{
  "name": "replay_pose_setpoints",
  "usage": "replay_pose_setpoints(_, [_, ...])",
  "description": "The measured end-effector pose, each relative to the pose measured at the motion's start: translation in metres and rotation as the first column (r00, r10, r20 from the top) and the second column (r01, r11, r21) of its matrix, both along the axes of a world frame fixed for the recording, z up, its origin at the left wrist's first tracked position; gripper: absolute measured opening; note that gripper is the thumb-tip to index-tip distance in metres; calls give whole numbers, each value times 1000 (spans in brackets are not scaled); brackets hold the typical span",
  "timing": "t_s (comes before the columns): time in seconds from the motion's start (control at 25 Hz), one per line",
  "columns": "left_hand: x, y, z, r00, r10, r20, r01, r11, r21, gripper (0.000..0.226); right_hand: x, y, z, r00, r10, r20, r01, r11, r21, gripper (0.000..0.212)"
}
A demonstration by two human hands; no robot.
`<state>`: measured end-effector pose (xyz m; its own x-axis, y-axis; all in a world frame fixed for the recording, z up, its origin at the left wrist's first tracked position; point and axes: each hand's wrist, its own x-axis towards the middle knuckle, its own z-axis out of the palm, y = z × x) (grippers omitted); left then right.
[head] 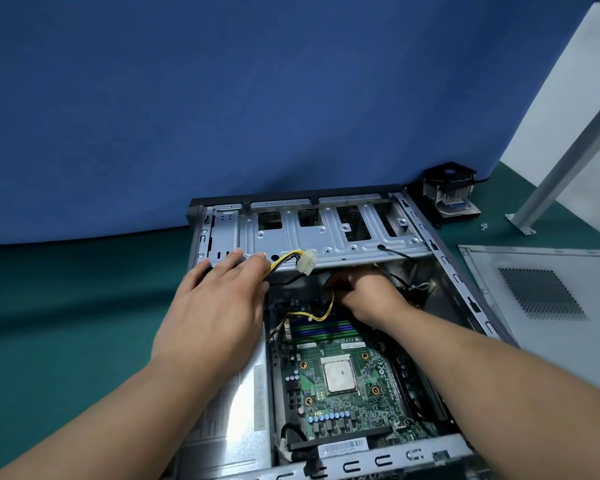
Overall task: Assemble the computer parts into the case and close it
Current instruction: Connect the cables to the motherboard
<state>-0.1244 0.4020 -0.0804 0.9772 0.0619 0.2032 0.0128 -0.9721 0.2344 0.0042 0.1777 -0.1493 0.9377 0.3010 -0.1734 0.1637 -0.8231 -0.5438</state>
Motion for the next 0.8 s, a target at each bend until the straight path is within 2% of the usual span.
replay_pose_setpoints(0.52, [0, 0, 1, 1000, 4, -23, -4, 1000, -5, 19, -2, 3, 2, 999, 0, 44, 2, 998, -61, 31])
replay_pose_setpoints(0.8, [-1, -1, 2, 1000, 6, -26, -6, 1000, -14, 20, -5, 6, 1, 995, 60, 77, -51, 992, -113, 33])
